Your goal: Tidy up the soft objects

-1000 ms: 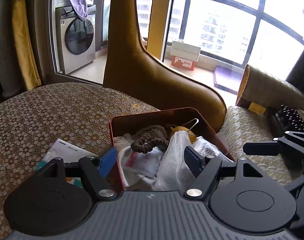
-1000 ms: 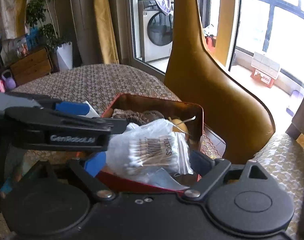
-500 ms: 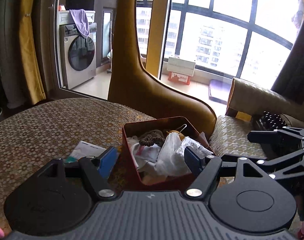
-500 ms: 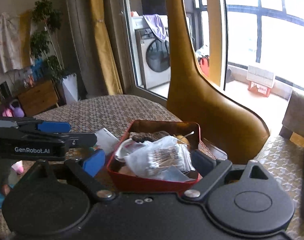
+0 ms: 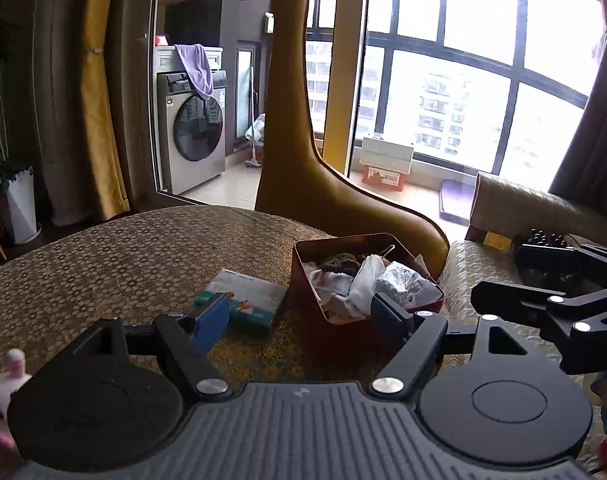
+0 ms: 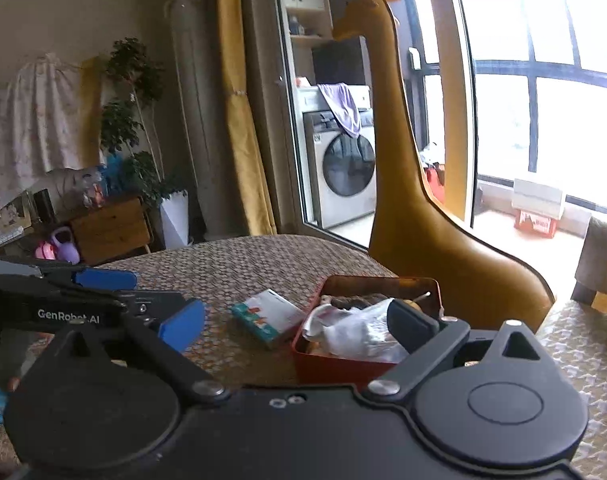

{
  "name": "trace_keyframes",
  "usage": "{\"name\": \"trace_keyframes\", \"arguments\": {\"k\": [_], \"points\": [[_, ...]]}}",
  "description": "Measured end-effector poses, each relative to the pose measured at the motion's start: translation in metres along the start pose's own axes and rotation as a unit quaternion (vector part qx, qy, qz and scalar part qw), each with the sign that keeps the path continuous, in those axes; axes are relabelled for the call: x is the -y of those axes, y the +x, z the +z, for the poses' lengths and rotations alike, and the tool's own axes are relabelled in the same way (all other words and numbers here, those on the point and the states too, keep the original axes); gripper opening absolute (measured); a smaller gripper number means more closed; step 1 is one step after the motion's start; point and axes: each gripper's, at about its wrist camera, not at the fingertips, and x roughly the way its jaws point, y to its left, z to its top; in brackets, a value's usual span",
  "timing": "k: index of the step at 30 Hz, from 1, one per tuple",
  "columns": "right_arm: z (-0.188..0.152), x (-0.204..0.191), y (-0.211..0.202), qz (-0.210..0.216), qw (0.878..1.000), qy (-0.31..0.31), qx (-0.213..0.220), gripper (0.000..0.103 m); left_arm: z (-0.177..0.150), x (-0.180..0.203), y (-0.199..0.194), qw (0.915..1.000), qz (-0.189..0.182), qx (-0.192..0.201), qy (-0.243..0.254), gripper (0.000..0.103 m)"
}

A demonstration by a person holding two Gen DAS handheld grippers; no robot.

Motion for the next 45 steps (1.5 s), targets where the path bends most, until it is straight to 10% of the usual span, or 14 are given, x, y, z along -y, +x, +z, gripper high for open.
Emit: {"name": "trace_keyframes", "arguments": {"k": [22,45], "points": [[-0.034,-0.035,-0.055,-0.018,0.998,0.007,0.06,0.103,-0.04,0.01,-0.068,0.9994,0.006,0.032,-0.014,0.102],[-0.041,-0.039,-0.065,-0.029,0.997,0.012,0.07,0.103,-0.057,0.014,-0.091,0.9975,0.019,0.063,-0.027,0.102]]}}
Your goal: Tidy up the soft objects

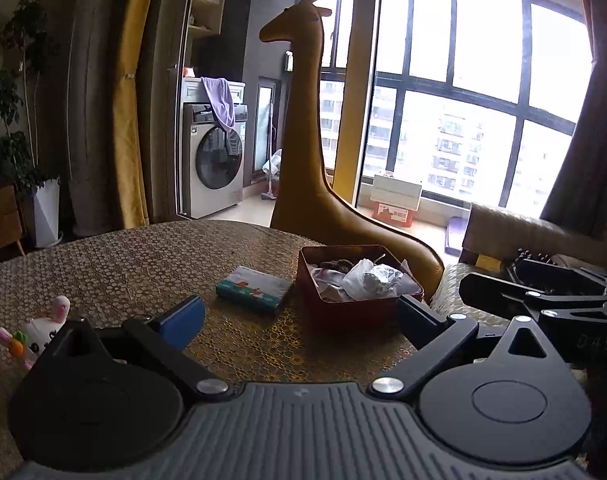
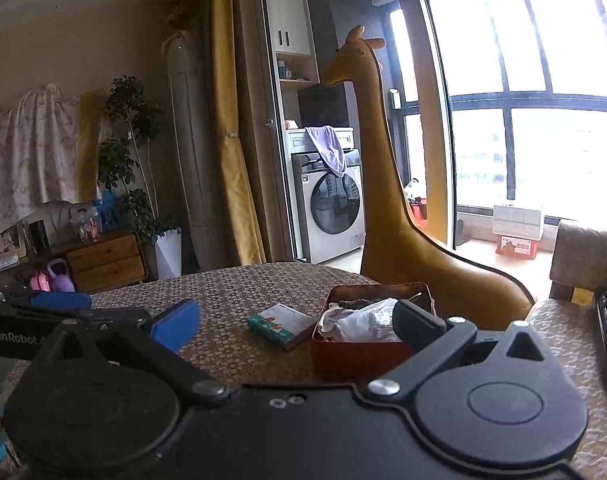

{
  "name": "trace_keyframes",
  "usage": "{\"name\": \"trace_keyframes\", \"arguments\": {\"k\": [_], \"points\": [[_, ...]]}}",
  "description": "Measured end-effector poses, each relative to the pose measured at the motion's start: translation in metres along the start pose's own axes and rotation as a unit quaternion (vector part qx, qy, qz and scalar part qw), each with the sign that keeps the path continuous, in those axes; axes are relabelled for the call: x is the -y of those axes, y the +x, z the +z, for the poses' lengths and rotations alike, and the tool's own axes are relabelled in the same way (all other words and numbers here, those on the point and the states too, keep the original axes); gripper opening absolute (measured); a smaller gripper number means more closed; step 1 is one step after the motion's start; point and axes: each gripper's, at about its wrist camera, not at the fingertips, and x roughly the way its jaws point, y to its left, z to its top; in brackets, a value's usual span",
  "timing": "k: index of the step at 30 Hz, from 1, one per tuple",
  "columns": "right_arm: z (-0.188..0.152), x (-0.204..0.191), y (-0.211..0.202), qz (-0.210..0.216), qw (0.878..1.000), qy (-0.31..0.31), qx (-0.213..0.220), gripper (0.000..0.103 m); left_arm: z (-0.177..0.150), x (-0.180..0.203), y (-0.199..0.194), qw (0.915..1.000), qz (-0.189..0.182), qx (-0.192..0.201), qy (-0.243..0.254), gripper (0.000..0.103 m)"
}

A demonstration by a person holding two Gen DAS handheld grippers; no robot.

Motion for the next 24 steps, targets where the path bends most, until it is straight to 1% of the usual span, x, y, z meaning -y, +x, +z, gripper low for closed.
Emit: {"name": "trace_keyframes", "arguments": {"k": [3,15,24], "points": [[-0.0006,-0.0003,0.0001,-0.002,1.0,-0.002,0.001,0.103,-0.0012,-0.0007,-0.002,1.0,0.005,0.004,0.001,0.102],[-0.0016,-0.0022,0.0016,-0.004,1.0,0.001,-0.008,0.103,-0.0031,0.0025,-0.0052,0.9999,0.004,0.011,0.01,0.102],[-0.0016,-0.0024,0.0009,-0.003,1.0,0.007,-0.013,0.103,-0.0045,0.0007,-0.0047,0.9999,0.006,0.009,0.008,0.102]]}}
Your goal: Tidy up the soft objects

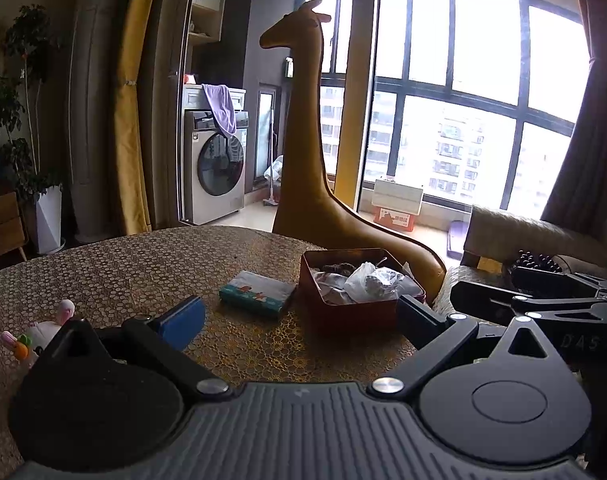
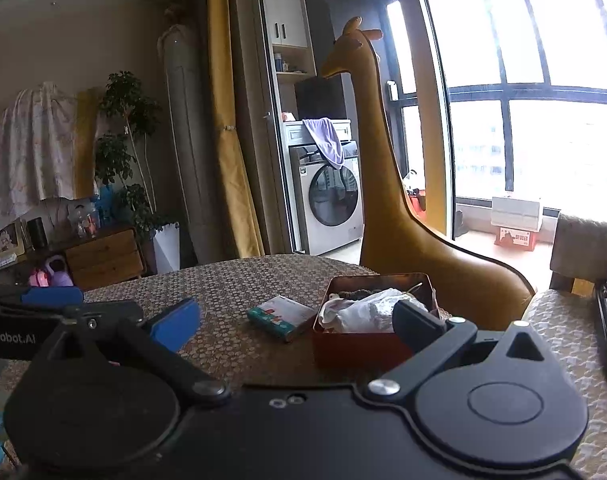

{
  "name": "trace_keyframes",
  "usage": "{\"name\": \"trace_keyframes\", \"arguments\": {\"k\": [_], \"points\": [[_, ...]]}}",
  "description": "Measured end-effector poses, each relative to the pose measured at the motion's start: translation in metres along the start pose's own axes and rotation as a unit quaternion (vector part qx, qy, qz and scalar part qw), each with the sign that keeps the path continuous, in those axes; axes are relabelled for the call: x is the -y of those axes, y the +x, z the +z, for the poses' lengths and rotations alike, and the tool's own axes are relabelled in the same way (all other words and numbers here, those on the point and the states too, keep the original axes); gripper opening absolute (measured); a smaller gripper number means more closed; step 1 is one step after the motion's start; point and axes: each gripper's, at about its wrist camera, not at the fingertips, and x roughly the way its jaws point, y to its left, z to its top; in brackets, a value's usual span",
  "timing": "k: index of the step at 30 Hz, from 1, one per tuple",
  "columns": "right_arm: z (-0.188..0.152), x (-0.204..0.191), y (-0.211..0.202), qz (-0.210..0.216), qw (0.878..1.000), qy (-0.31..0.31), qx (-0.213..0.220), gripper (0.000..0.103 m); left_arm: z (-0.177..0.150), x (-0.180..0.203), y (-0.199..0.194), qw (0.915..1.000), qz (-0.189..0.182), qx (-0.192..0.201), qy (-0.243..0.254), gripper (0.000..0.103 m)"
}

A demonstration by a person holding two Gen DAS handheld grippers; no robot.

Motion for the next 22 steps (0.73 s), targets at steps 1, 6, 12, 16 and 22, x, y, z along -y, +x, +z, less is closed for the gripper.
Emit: {"name": "trace_keyframes", "arguments": {"k": [1,6,12,16,22], "points": [[0.0,0.0007,0.001,0.001,1.0,0.002,-0.002,0.103,-0.0001,-0.0002,0.0002,1.0,0.0,-0.001,0.0,0.102],[-0.0026,0.0011,0.0027,0.002,1.0,0.008,-0.01,0.103,-0.0011,-0.0003,0.001,1.0,0.0,-0.004,0.0,0.102],[-0.0043,-0.0011,0.0031,0.001,1.0,0.006,-0.014,0.103,-0.0014,0.0003,0.0009,1.0,0.0,-0.003,0.001,0.102],[-0.0049,-0.0021,0.0039,0.0,1.0,0.006,-0.017,0.103,-0.0015,-0.0002,0.0012,1.0,-0.005,-0.004,0.0,0.102],[-0.0055,-0.0027,0.0048,0.0,1.0,0.006,-0.021,0.103,-0.0021,-0.0008,0.0028,0.9999,-0.006,-0.008,-0.003,0.102]]}}
